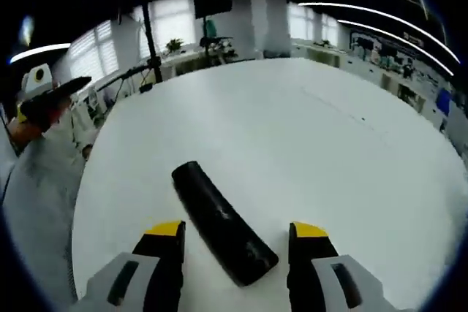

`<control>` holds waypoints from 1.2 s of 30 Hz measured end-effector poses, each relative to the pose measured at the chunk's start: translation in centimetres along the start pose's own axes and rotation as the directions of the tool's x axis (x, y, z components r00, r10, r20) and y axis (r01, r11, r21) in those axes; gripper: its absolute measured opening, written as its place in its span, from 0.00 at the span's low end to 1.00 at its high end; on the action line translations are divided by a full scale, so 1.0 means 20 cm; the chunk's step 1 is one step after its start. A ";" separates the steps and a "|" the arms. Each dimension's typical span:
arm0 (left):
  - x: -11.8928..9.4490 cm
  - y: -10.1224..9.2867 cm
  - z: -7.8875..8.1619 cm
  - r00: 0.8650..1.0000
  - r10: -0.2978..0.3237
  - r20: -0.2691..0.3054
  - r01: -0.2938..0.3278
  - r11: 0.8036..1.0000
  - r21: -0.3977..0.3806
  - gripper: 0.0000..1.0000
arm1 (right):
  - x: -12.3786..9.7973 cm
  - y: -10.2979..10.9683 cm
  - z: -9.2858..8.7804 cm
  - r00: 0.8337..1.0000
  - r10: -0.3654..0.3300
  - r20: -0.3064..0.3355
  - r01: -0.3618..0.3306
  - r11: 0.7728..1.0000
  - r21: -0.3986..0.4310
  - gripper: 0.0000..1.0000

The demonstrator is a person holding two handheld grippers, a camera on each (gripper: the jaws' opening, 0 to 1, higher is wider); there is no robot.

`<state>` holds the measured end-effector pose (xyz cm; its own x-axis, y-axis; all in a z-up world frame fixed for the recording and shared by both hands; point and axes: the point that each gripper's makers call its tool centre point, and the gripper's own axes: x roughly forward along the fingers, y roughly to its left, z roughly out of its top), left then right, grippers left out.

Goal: Press the specified remote control buttons in sequence, fully releasing each button before pressing the next.

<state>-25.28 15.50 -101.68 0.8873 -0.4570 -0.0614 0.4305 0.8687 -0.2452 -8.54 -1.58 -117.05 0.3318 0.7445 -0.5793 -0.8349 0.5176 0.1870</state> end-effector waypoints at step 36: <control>-0.02 0.00 0.08 0.997 0.032 0.074 -0.035 0.998 0.044 0.99 | -1.10 0.33 0.07 0.754 -0.434 0.493 0.339 0.900 0.274 0.99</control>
<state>-25.39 15.97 -100.14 0.9103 -0.4139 0.0026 0.4060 0.8917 -0.1999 -20.77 -13.86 -101.94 0.8292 0.5444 -0.1271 -0.5184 0.8339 0.1897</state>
